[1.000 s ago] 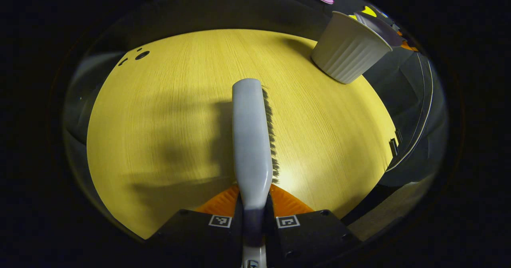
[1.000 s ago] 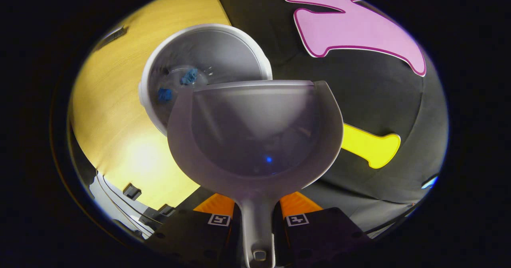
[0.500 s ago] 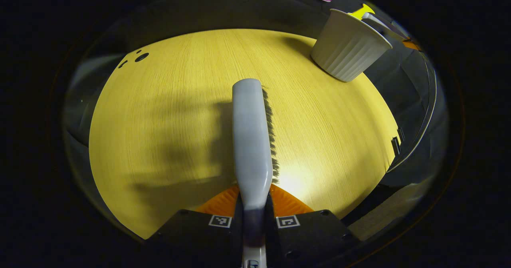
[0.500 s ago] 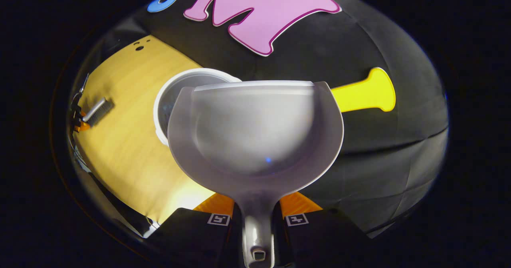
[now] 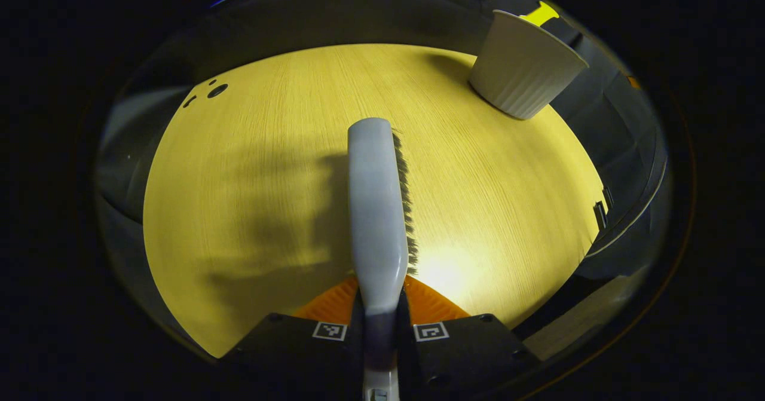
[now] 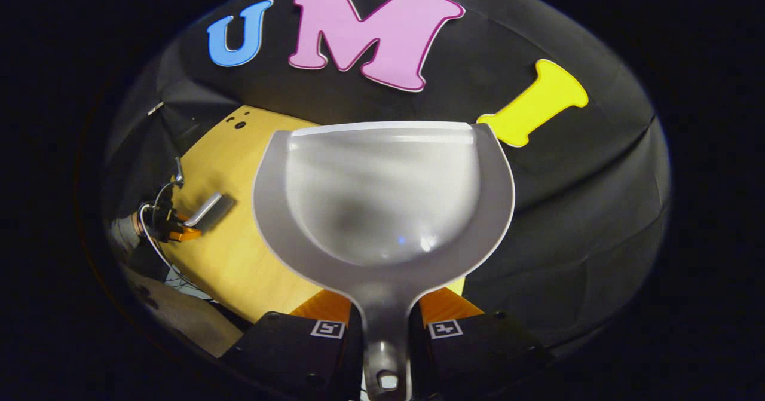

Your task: Pick up the small broom and dustpan from the desktop, sweep the trash into the dustpan with the broom, and then empty the trash into the garbage bin.

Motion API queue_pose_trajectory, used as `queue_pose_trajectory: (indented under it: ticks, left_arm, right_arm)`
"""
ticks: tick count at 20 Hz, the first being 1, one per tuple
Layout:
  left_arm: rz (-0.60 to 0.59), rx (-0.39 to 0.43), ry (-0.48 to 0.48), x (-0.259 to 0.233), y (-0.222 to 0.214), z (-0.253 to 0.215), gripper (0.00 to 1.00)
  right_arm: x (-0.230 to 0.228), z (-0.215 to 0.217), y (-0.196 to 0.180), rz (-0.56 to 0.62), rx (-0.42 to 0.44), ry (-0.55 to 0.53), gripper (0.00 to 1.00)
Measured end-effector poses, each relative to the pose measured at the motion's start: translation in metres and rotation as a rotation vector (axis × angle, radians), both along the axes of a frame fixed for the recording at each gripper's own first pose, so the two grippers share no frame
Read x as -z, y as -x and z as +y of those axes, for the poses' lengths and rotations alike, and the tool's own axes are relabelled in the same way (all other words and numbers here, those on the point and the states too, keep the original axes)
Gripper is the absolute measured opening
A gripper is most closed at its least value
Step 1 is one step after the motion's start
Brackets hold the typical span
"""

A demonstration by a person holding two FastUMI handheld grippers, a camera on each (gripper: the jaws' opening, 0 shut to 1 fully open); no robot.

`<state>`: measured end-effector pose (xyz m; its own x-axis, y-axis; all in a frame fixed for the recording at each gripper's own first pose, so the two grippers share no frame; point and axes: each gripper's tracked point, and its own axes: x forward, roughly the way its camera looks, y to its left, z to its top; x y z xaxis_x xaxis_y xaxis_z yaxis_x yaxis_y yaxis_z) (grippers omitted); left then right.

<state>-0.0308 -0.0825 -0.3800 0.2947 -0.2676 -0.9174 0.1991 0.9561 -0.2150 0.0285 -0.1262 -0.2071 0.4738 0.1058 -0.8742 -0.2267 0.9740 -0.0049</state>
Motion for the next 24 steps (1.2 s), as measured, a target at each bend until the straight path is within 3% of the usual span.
queue_pose_trajectory:
  ticks: [1,2,5,7,8,11,12,14,15,16,17,24]
  left_arm:
    - [0.0,0.003,-0.007,-0.001,0.0,0.0,0.26]
    - [-0.001,0.006,-0.014,-0.003,0.0,0.0,0.26]
    - [0.001,0.0,-0.027,-0.004,0.0,-0.001,0.29]
    - [0.006,-0.004,-0.031,-0.005,-0.001,-0.001,0.26]
    - [0.008,-0.004,-0.033,-0.005,0.0,-0.001,0.26]
    - [0.01,-0.006,-0.048,-0.005,0.0,-0.001,0.26]
    - [0.011,-0.007,-0.052,-0.005,0.0,-0.001,0.26]
    - [0.014,-0.007,-0.058,-0.006,0.0,-0.001,0.26]
    - [0.015,-0.007,-0.06,-0.007,0.0,-0.001,0.26]
    - [0.015,-0.007,-0.063,-0.006,0.0,-0.002,0.29]
    - [0.014,-0.007,-0.066,-0.007,0.0,-0.001,0.26]
    - [0.031,-0.018,-0.07,-0.007,0.001,-0.003,0.29]
  right_arm:
    - [0.002,0.012,0.012,0.01,-0.012,-0.019,0.31]
    - [0.005,0.026,0.024,0.022,-0.025,-0.043,0.35]
    - [0.021,0.07,0.061,0.081,-0.076,-0.103,0.36]
    - [0.042,0.096,0.088,0.129,-0.11,-0.119,0.31]
    - [0.055,0.109,0.101,0.161,-0.126,-0.13,0.35]
    - [0.096,0.141,0.125,0.239,-0.155,-0.14,0.35]
    - [0.11,0.15,0.13,0.256,-0.171,-0.134,0.31]
    - [0.139,0.167,0.138,0.289,-0.192,-0.13,0.4]
    - [0.152,0.175,0.139,0.3,-0.196,-0.132,0.31]
    - [0.162,0.182,0.139,0.31,-0.196,-0.135,0.4]
    - [0.174,0.189,0.137,0.312,-0.19,-0.136,0.35]
    - [0.237,0.215,0.117,0.35,-0.132,-0.146,0.36]
